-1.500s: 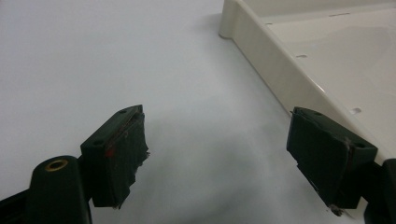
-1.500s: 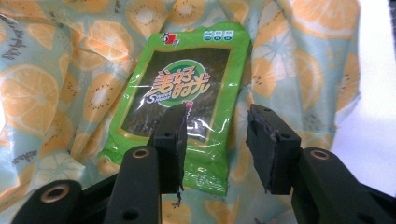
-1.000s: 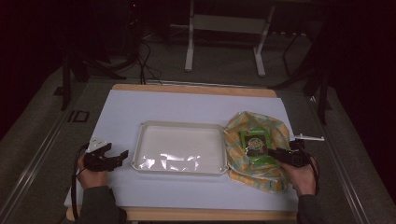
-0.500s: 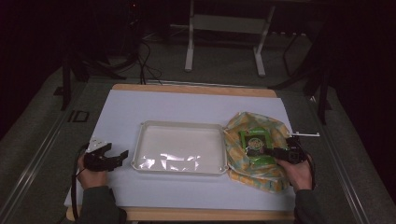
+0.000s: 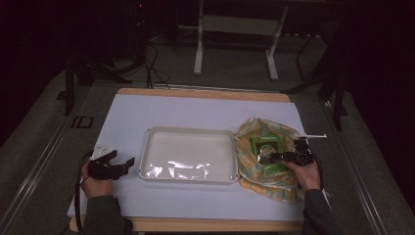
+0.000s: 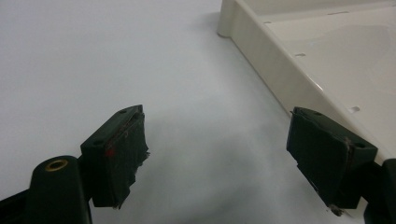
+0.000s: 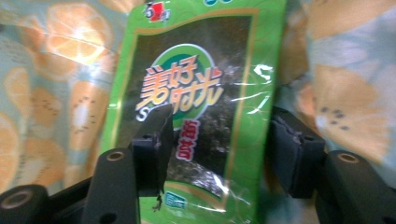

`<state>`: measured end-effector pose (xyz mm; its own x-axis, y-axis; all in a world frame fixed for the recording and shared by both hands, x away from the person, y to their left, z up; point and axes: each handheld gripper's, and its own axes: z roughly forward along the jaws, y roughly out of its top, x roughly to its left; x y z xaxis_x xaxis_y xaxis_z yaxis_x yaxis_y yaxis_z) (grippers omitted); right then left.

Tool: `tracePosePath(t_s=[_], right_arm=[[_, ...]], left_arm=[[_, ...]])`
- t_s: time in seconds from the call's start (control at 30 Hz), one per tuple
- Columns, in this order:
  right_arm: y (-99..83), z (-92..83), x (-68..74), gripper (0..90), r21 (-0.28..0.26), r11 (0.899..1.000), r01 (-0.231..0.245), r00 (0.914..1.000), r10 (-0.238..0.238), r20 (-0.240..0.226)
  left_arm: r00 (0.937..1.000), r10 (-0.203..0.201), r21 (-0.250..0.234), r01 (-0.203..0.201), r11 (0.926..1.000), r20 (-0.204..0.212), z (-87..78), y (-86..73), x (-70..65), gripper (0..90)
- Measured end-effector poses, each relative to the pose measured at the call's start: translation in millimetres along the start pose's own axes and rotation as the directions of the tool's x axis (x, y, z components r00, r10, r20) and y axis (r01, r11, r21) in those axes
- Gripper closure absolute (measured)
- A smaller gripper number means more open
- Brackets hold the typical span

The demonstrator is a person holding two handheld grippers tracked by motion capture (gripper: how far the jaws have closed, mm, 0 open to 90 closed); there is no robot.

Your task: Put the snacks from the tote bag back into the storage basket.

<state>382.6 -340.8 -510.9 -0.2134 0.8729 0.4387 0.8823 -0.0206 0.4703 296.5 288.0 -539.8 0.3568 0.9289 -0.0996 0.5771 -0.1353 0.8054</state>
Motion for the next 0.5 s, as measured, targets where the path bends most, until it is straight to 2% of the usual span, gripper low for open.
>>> tracePosePath(t_s=[0.13,0.23,0.4,0.5], right_arm=[[-1.1,0.2,-1.3,51.6,0.002,1.000,-0.018,0.9982,0.018,-0.058],[-1.0,-1.2,-1.4,55.8,0.008,0.999,-0.035,0.9928,0.035,-0.115],[1.7,-4.6,3.6,58.4,0.001,1.000,-0.020,0.9867,0.020,-0.162],[6.1,-6.7,8.0,58.7,-0.014,1.000,-0.009,0.9801,0.006,-0.199]], left_arm=[[1.0000,0.002,0.000,-0.002,1.0000,-0.002,0.1,0.0,-0.3,20.3],[1.0000,0.001,-0.001,-0.001,1.0000,-0.002,0.1,0.0,-0.3,20.3],[1.0000,0.003,0.001,-0.003,1.0000,-0.003,0.1,0.0,-0.4,20.3],[1.0000,0.001,0.000,-0.001,1.0000,-0.003,0.1,0.0,-0.4,20.3]])
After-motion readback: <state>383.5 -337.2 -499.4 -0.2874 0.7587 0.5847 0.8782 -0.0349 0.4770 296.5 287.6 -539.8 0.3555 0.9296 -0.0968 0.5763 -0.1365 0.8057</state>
